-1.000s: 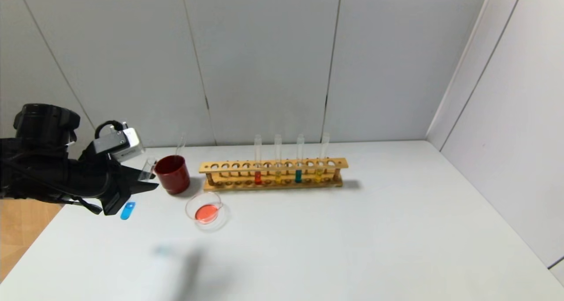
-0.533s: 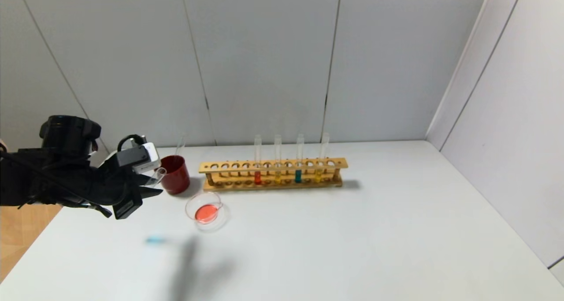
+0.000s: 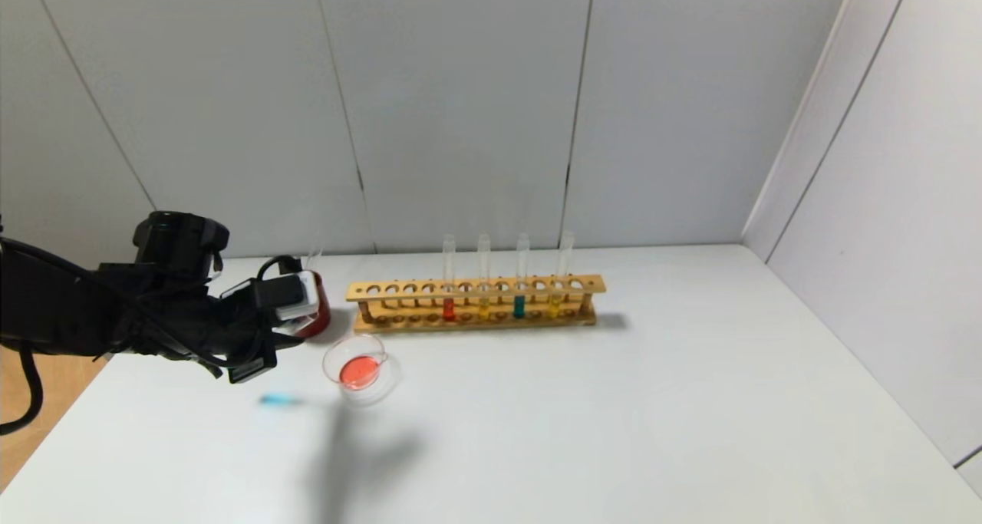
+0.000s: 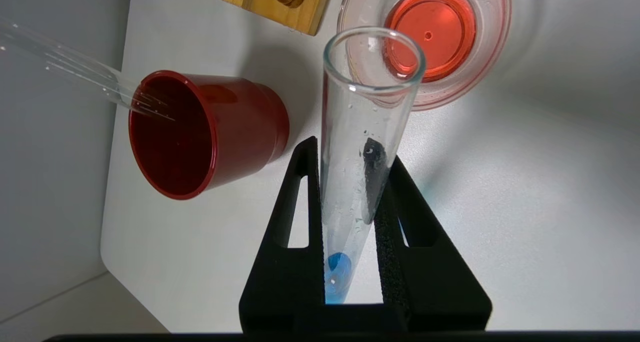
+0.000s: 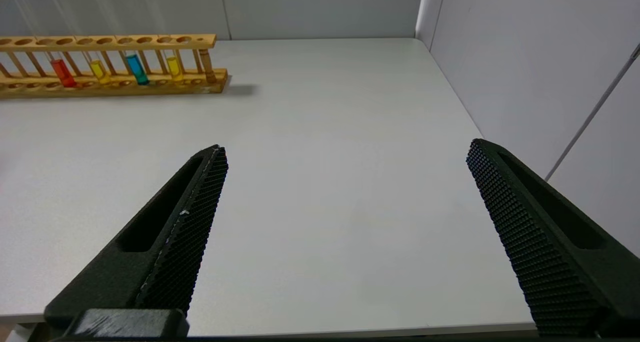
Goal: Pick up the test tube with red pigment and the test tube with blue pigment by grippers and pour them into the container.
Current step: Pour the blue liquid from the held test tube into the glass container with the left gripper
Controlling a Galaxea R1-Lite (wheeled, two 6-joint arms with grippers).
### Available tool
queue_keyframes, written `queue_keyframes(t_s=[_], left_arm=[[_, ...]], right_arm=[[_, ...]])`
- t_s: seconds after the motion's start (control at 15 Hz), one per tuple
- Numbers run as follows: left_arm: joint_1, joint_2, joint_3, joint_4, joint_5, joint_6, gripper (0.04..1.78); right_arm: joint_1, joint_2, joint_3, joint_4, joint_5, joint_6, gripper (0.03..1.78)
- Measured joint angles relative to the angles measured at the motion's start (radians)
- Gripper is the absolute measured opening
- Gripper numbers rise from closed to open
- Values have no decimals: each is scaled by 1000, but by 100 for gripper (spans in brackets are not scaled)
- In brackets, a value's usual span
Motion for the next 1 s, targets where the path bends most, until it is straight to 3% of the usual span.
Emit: queue_keyframes(t_s=[1.0], left_arm=[[-50,59,-50,-1,241,275,34]], right_arm=[[0,0,0,0,0,0,175]])
